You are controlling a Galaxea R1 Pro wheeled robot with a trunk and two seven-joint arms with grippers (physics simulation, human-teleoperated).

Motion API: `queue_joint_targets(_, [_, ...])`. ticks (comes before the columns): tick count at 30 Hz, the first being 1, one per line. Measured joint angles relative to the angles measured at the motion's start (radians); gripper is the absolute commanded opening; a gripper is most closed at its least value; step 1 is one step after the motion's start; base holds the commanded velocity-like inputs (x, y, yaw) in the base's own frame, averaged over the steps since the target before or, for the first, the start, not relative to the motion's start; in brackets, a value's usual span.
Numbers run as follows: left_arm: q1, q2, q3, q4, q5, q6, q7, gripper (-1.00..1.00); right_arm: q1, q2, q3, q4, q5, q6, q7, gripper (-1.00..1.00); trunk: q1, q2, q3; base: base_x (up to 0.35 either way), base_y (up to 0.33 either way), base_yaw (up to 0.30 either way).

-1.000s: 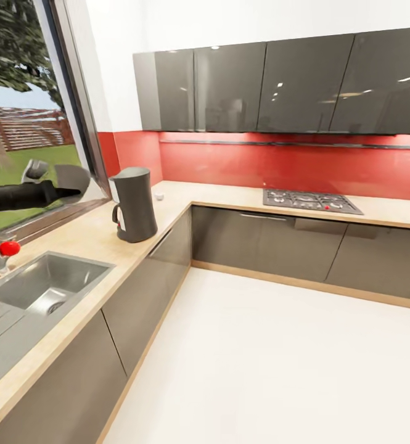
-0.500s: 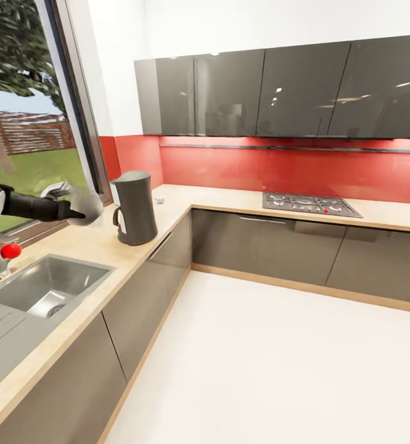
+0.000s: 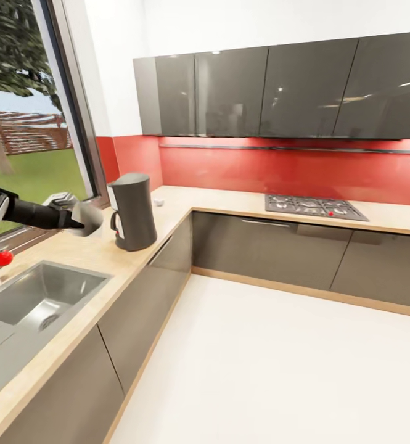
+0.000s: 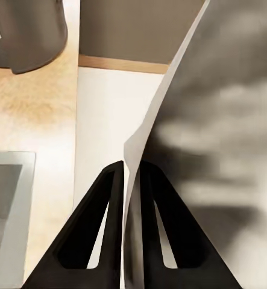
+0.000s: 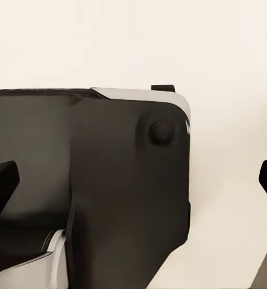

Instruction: Set up a coffee station on the kitchen countertop: keep the coffee maker on the countertop, move the bottle of coffee from the kitchen shelf to the counter next to the coffee maker, place a paper coffee filter on top of the coffee maker, put the saucer next to the coffee maker with the coffee cup on the saucer, and place the electric kettle next to the coffee maker.

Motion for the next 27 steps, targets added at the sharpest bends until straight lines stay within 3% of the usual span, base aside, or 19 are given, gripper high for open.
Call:
queue_joint_targets(2, [-0.02,0.0,0.001,0.003,0.001,0.001,0.001,-1.0,0.0,0.0,0.0,0.0,0.0,0.0,0.0,1.0,0.0,0.0,0.0,0.333,0.109,0.0])
queue_joint_targets(3, [-0.097,0.0,-0.002,0.04,-0.011,0.001,0.002,-1.0,0.0,0.0,0.0,0.001,0.0,0.0,-0.002,1.0,0.0,0.001,0.0,0.333,0.111,0.0])
queue_joint_targets(5, [-0.151,0.0,-0.003,0.079,-0.025,0.001,0.003,-1.0,0.0,0.0,0.0,0.001,0.0,0.0,-0.002,1.0,0.0,0.0,0.0,0.333,0.111,0.0])
queue_joint_targets(14, [-0.29,-0.004,-0.007,0.141,-0.098,0.004,0.005,-1.0,0.0,0.0,0.0,0.003,0.0,0.0,-0.001,1.0,0.0,0.0,0.0,0.331,0.107,0.0])
queue_joint_targets(21, [-0.305,0.003,-0.004,0.14,-0.109,0.004,0.004,-1.0,0.0,0.0,0.0,0.004,0.0,0.0,0.0,1.0,0.001,0.0,0.0,0.087,0.022,0.0])
queue_joint_targets(24, [-0.305,0.026,0.004,0.136,-0.105,0.003,0.002,-1.0,0.0,0.0,0.0,0.005,0.0,0.0,0.0,1.0,0.001,0.0,0.0,0.008,0.002,0.0])
queue_joint_targets(27, [-0.303,0.043,0.032,0.141,-0.079,0.002,0.003,-1.0,0.0,0.0,0.001,0.005,0.0,0.0,0.0,1.0,0.001,0.0,0.0,0.002,0.001,0.0])
